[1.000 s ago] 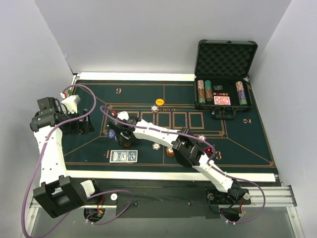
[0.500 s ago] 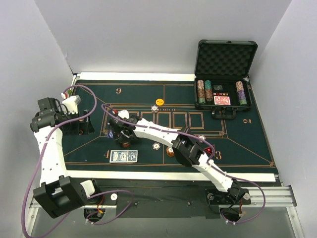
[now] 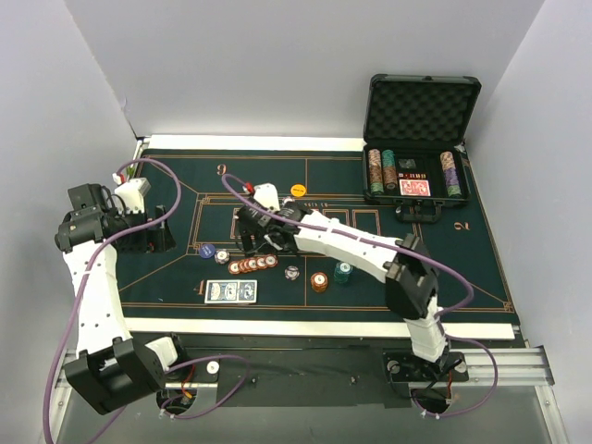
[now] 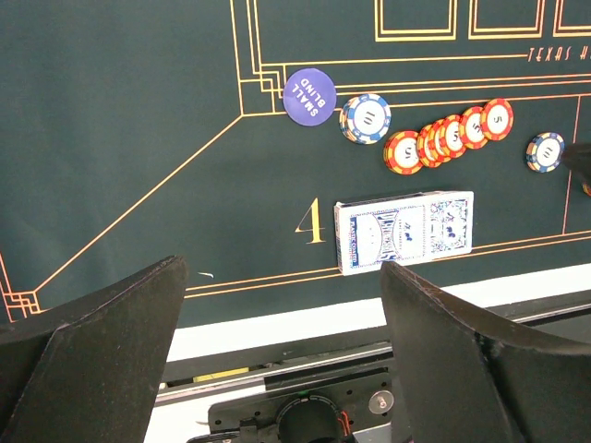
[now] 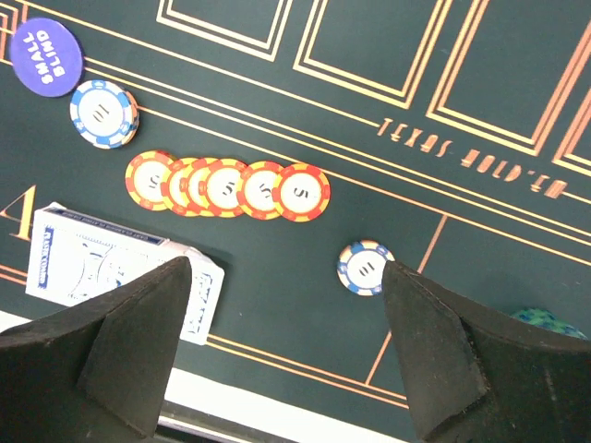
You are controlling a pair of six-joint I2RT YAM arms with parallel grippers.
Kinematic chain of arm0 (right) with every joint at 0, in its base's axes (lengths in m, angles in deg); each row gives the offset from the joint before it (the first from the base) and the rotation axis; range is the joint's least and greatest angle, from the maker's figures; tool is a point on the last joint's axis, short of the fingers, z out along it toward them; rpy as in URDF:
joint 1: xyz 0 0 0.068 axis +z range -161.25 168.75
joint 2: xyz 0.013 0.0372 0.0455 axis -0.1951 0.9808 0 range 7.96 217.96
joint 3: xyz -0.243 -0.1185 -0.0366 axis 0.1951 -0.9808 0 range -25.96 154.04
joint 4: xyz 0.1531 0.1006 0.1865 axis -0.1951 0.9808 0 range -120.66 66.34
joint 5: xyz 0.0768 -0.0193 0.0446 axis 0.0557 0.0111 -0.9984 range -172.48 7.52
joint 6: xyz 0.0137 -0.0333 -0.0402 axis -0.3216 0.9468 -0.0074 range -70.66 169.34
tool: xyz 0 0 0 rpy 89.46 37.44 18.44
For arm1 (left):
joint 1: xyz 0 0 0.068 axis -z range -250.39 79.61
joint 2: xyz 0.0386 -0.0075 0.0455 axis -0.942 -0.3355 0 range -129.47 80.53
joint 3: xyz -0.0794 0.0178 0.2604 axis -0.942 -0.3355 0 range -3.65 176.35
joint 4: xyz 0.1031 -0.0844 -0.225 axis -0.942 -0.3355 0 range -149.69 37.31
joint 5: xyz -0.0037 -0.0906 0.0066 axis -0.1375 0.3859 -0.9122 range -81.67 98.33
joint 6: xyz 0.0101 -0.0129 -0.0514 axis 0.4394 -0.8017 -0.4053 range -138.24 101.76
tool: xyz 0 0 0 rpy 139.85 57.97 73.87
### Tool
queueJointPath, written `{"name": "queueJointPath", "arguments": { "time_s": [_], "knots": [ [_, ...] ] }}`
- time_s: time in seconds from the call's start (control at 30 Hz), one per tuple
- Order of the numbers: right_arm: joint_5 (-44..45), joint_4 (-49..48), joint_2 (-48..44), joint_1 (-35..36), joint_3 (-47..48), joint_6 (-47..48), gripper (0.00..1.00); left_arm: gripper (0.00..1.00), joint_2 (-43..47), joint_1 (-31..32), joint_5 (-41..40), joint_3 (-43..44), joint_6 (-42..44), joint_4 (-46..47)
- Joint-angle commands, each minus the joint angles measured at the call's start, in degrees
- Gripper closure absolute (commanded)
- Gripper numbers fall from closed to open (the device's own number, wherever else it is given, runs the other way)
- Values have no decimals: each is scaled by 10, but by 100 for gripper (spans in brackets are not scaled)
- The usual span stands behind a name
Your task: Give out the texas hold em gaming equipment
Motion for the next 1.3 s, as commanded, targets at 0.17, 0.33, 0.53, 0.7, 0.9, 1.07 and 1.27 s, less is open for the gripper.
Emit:
{"name": "queueJointPath", "arguments": {
  "time_s": [0.17, 0.33, 0.53, 0.7, 0.9, 1.07, 1.27],
  "knots": [
    [30, -8, -49, -1, -72, -9, 21, 4, 28, -5, 3, 14, 13, -17],
    [61, 0, -99, 0, -138, -42, 20, 4, 30, -5, 3, 11, 16, -20],
    [91, 5, -173, 12, -243, -92, 16, 4, 26, -5, 11, 4, 15, -16],
    [107, 5, -208, 28, -315, -126, 16, 4, 27, -4, 9, -2, 16, -14],
    [110, -17, -209, 30, -355, -134, 16, 4, 27, -5, 6, -4, 18, -14],
    [113, -19, -187, 25, -343, -131, 16, 4, 28, -4, 3, -1, 19, -15],
    [105, -34, -179, 9, -364, -130, 20, 4, 27, -4, 0, -6, 19, -13]
  ]
}}
